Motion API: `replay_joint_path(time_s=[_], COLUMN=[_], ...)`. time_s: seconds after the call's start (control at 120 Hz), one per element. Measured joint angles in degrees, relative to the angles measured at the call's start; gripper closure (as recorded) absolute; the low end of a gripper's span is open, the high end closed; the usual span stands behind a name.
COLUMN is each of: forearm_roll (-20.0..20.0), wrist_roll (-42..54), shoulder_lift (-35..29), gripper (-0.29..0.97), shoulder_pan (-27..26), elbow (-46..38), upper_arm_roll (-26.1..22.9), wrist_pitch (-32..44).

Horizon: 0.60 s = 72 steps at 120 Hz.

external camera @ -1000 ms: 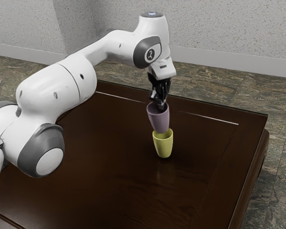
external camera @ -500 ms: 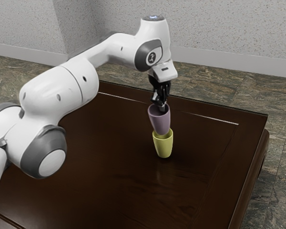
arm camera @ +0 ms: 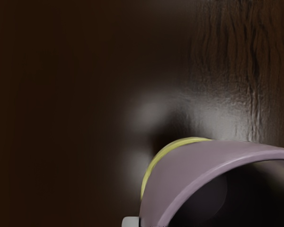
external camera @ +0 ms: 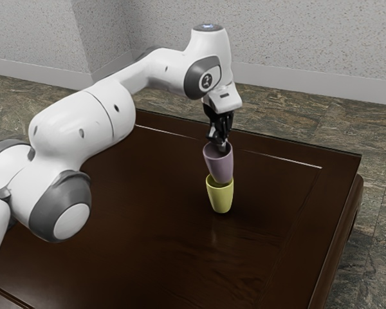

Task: Place the left cup onto the right cup

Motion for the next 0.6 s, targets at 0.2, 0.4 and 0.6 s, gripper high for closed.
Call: replay_joint_path(time_s=[0.2,0.4,0.6], forearm_roll=[-0.2,-0.3,-0.3], wrist_roll=[-0.3,-0.5,-0.3], shoulder_lift=[-0.4,-0.1,-0.2], gripper=[0.79,0.59,0.24], shoulder_pan=[0.4,0.6,0.5], elbow=[-0.8,-1.3,-1.2], upper_arm_roll=[0.2,0.2,0.1], wrist_pitch=[-1.5,-2.2,-2.2])
